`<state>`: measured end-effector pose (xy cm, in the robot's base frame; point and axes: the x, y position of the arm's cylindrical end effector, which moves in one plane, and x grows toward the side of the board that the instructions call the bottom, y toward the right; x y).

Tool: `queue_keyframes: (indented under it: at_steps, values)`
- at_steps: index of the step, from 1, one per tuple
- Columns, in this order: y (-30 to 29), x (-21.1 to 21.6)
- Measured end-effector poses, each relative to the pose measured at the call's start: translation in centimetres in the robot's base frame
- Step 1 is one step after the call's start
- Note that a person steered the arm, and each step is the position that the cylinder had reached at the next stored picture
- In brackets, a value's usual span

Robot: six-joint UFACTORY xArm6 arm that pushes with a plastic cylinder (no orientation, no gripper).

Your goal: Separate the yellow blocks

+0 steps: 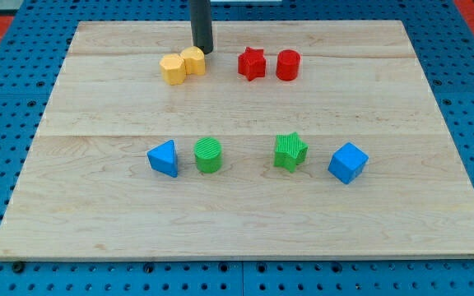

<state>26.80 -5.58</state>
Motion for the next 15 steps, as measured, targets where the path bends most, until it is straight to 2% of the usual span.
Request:
queue_keyframes:
  at_steps: [1, 2, 3, 4, 5, 6, 8, 10, 11, 12, 13, 14, 15]
  values:
    - [0.0, 1.1]
    - [-1.4, -1.4]
    - [-7.2, 0.6]
    - [-12.3, 6.1]
    - [-5.5, 8.2]
    - [-2.4, 8.7]
    - [-1.0, 8.2]
    - [-8.4, 8.0]
    - [-7.2, 10.2]
    - [-1.9, 10.3]
    - [-3.6, 6.9]
    - [-5.2, 6.3]
    - [-4.2, 9.1]
